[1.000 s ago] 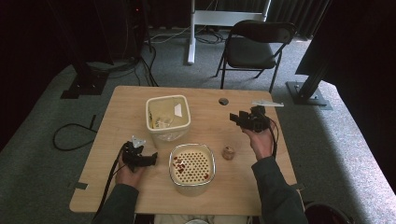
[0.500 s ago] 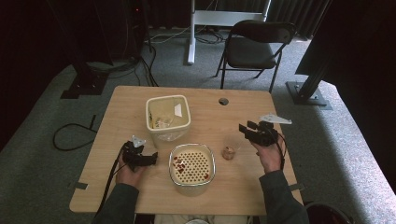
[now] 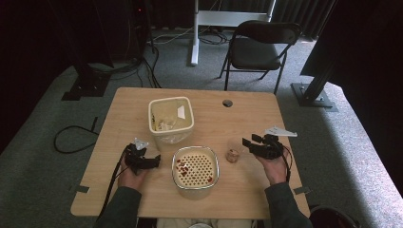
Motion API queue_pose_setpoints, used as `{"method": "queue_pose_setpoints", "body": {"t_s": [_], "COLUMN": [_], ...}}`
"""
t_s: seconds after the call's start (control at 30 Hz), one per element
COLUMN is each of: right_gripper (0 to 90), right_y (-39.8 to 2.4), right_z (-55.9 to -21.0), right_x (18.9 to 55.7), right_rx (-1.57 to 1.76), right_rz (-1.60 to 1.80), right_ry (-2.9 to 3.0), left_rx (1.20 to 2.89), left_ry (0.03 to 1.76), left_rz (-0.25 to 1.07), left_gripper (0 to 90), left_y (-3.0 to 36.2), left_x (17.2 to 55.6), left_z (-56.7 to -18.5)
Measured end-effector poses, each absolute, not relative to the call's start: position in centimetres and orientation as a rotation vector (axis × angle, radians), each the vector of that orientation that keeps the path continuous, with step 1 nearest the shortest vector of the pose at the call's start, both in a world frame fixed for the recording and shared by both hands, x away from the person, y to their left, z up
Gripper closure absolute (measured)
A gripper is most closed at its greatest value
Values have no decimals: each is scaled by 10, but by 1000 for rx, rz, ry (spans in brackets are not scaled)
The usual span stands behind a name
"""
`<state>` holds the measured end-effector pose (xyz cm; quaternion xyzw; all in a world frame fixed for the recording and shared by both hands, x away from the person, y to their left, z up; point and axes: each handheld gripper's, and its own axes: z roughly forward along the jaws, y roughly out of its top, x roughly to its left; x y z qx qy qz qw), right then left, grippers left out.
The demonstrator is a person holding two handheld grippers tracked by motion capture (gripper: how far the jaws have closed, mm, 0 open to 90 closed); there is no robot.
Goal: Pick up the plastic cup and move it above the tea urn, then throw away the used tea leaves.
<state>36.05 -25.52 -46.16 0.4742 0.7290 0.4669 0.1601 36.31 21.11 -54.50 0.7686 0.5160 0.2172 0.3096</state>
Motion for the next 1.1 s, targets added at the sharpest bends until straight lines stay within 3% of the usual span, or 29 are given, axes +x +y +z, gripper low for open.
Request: {"method": "queue_pose_setpoints", "body": {"t_s": [0.63,1.1], "right_gripper": [331,189], "right_y": [-264,-259], "right_z": [-482,-492], "right_x": [330,317], "right_rx": [1322,1257], "right_rz": [1340,1309], "right_ry": [2080,2099], "left_rx": [2031,2028], "left_ry": [1364,1368], "left_rz": [575,577], "left_gripper": [106,107], "left_y": [211,211], "left_x": [363,363], "left_z": [-545,-545]}}
